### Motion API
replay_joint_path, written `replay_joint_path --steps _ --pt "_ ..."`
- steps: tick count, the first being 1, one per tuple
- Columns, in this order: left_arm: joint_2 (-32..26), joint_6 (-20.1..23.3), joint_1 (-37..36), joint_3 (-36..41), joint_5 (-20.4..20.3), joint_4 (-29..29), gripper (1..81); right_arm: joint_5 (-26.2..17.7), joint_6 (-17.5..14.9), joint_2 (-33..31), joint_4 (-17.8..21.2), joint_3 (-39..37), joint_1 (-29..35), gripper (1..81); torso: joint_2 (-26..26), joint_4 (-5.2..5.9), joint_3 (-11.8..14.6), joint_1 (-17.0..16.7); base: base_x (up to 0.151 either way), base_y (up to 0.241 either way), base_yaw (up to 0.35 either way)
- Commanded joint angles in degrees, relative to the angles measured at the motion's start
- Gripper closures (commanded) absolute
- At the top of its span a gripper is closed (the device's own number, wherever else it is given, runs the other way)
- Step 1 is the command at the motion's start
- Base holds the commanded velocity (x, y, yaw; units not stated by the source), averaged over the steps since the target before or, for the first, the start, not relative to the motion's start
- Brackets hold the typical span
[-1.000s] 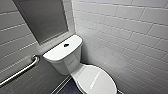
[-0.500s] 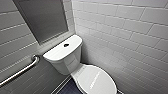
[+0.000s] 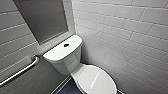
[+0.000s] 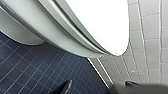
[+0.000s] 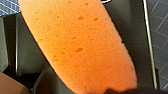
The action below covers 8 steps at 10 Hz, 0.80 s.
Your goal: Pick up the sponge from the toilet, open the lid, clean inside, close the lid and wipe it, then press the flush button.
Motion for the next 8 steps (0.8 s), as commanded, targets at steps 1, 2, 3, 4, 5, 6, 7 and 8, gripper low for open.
replay_joint_path --steps 1,2,3,4,5,6,7,8 --pt "2.2 0.3 -6.1 1.6 3.4 -1.6 1.0 -5.2 0.0 3.7 -0.9 -2.1 -5.9 81.1 0.0 0.00 0.0 0.0 0.000 0.000 0.000" --pt "2.9 0.3 -6.5 1.6 3.8 -1.9 1.0 -5.0 0.0 4.0 -1.0 -2.0 -6.0 81.1 0.0 0.00 0.0 0.0 0.000 0.000 0.000" --pt "3.4 0.3 -7.0 1.6 3.8 -1.9 1.0 -5.0 -0.1 4.1 -1.0 -1.6 -5.9 81.1 0.0 -3.55 0.0 0.0 0.000 0.000 0.000" --pt "3.7 0.3 -7.4 1.6 3.9 -1.9 1.0 -5.1 -0.1 4.3 -1.2 -1.5 -5.7 81.1 0.0 -5.52 0.0 0.0 0.000 0.000 0.000" --pt "3.9 0.3 -7.7 1.7 3.9 -1.9 1.0 -5.2 -0.1 4.3 -1.2 -1.5 -5.5 81.1 0.0 -2.73 0.0 0.0 0.000 0.000 0.000" --pt "4.1 -0.1 -8.0 1.7 3.9 -1.9 1.0 -5.3 -0.1 4.4 -1.2 -1.5 -5.2 81.1 0.0 -1.93 0.0 0.0 0.000 0.000 0.000" --pt "4.2 -0.4 -8.3 1.7 3.9 -1.9 1.0 -5.3 -0.1 4.6 -1.3 -1.5 -5.1 81.1 0.0 -3.43 0.0 0.0 0.000 0.000 0.000" --pt "4.4 -0.8 -8.6 1.6 3.9 -2.4 1.0 -5.4 0.0 4.6 -1.3 -1.4 -5.1 81.1 0.0 -4.26 0.0 0.0 0.000 0.000 0.000"
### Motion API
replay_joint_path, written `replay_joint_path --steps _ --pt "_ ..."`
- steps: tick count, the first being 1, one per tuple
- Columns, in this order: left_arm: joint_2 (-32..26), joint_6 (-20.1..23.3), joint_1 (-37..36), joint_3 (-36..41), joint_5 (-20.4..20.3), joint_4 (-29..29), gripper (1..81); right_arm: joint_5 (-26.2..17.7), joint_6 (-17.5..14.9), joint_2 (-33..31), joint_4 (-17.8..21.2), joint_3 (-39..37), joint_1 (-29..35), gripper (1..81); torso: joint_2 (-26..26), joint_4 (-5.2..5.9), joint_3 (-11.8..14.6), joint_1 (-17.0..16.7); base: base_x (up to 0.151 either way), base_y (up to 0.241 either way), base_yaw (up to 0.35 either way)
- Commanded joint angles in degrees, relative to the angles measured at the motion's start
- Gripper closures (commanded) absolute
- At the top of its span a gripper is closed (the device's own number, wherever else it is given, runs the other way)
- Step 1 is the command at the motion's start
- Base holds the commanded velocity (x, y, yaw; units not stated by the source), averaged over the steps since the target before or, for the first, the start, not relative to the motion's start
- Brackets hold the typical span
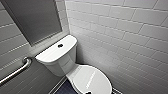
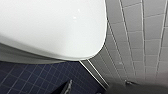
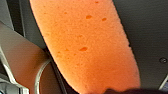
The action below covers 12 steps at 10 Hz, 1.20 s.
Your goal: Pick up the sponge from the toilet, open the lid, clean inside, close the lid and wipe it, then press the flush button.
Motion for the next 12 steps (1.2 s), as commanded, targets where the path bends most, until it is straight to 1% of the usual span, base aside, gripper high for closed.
replay_joint_path --steps 1,3,4,6,7,8,9,12 --pt "0.6 -0.4 -6.1 1.7 2.6 -1.8 1.0 -5.4 0.1 -1.3 -0.8 0.8 -0.9 81.1 0.0 0.00 0.0 0.0 0.000 0.000 0.000" --pt "2.0 -1.1 -6.0 -1.6 2.5 -2.3 1.0 -5.5 0.1 -1.4 -0.8 0.8 -1.3 81.1 0.0 0.00 0.0 0.0 0.000 0.000 0.000" --pt "2.8 -2.4 -6.0 -3.4 2.0 -2.9 1.0 -5.5 0.1 -1.3 -0.8 0.8 -1.3 81.1 0.0 0.00 0.0 0.0 0.000 0.000 0.000" --pt "3.8 -5.1 -6.0 -6.3 0.5 -3.1 1.0 -5.5 0.1 -1.4 -0.8 1.0 -1.5 81.1 0.0 0.00 0.0 0.0 0.000 0.000 0.000" --pt "4.7 -5.2 -6.1 -8.0 -1.0 -3.1 1.0 -5.5 0.1 -1.2 -0.7 0.8 -1.6 81.1 0.0 0.00 0.0 0.0 0.000 0.000 0.000" --pt "5.2 -5.7 -6.8 -9.1 -1.1 -3.1 1.0 -5.5 0.1 -1.1 -0.8 0.9 -1.6 81.1 0.0 -0.02 0.0 0.0 0.000 0.000 0.000" --pt "5.6 -6.7 -7.2 -9.3 -1.5 -3.1 1.0 -5.5 0.1 -1.0 -0.7 0.7 -1.6 81.1 0.0 -0.02 0.0 0.0 0.000 0.000 0.000" --pt "5.6 -6.9 -7.5 -9.1 -1.7 -3.1 1.0 -5.5 0.1 -0.4 -0.8 0.5 -1.6 81.1 0.0 0.00 0.0 0.0 0.000 0.000 0.000"
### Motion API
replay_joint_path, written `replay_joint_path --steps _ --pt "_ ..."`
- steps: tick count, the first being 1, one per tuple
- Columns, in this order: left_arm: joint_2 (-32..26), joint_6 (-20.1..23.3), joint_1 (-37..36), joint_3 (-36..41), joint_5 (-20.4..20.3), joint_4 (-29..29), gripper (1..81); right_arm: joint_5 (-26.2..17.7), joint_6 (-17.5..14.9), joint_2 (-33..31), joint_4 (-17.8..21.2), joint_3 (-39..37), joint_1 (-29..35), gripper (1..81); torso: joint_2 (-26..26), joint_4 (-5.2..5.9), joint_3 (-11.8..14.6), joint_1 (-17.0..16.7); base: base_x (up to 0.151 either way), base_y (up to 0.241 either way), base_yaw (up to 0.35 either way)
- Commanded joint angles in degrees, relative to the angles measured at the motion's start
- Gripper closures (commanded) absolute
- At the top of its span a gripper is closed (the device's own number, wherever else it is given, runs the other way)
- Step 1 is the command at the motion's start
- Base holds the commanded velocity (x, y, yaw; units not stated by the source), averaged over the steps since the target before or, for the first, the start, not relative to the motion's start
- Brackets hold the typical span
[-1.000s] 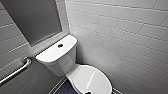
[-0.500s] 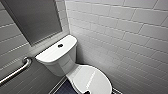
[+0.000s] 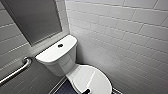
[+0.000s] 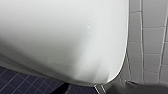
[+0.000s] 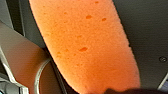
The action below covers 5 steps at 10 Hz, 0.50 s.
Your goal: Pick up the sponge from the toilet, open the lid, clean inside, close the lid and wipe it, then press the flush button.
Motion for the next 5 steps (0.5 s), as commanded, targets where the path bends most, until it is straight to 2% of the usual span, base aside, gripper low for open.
replay_joint_path --steps 1,4,5 --pt "0.6 0.4 -6.5 2.1 0.7 -0.6 1.0 -5.2 0.1 -0.2 -0.8 0.3 -1.5 81.1 0.0 0.00 0.0 0.0 0.000 0.000 0.000" --pt "0.2 -0.6 -6.5 2.3 0.5 -2.1 1.0 -5.2 0.1 -0.2 -0.8 0.4 -1.4 81.1 0.0 0.00 0.0 0.0 0.000 0.000 0.000" --pt "0.1 -1.9 -6.5 2.2 -1.3 -2.1 1.0 -5.2 0.1 0.0 -0.8 0.2 -1.4 81.1 0.0 0.00 0.0 0.0 0.000 0.000 0.000"
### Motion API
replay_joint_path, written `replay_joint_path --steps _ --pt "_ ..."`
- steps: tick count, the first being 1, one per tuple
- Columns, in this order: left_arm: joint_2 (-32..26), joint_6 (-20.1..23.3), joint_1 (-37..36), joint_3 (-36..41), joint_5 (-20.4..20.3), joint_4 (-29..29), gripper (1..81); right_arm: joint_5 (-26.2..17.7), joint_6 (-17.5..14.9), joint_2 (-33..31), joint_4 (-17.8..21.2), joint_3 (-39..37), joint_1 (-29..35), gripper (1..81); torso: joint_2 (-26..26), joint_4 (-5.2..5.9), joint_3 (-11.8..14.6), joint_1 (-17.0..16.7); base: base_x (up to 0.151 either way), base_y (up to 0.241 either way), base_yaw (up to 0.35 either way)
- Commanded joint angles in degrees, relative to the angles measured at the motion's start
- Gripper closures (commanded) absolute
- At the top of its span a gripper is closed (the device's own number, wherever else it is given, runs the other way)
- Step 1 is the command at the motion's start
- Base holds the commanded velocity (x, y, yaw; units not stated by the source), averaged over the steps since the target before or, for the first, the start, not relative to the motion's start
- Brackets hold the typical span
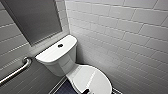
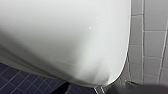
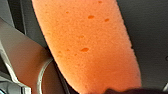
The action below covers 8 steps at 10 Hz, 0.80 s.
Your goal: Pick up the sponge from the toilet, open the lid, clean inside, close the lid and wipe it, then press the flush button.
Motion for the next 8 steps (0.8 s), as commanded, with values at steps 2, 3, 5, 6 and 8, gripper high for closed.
replay_joint_path --steps 2,3,5,6,8 --pt "0.3 -2.1 -6.6 2.6 -1.1 -0.9 1.0 -5.2 0.1 -0.6 -0.7 0.5 -1.3 81.1 0.0 0.00 0.0 0.0 0.000 0.000 0.000" --pt "0.4 -3.2 -6.6 2.5 -1.2 -0.9 1.0 -5.2 0.1 -0.6 -0.7 0.7 -1.2 81.1 0.0 0.00 0.0 0.0 0.000 0.000 0.000" --pt "0.8 -4.7 -6.6 2.3 -1.2 -0.8 1.0 -5.2 0.1 -0.6 -0.7 0.8 -1.1 81.1 0.0 0.00 0.0 0.0 0.000 0.000 0.000" --pt "1.2 -5.5 -6.6 2.2 -1.2 -0.8 1.0 -5.2 0.1 -0.7 -0.7 1.1 -1.0 81.1 0.0 0.00 0.0 0.0 0.000 0.000 0.000" --pt "1.3 -5.6 -6.6 2.3 -1.2 -0.9 1.0 -5.3 0.1 -0.6 -0.8 1.1 -0.8 81.1 0.0 0.00 0.0 0.0 0.000 0.000 0.000"
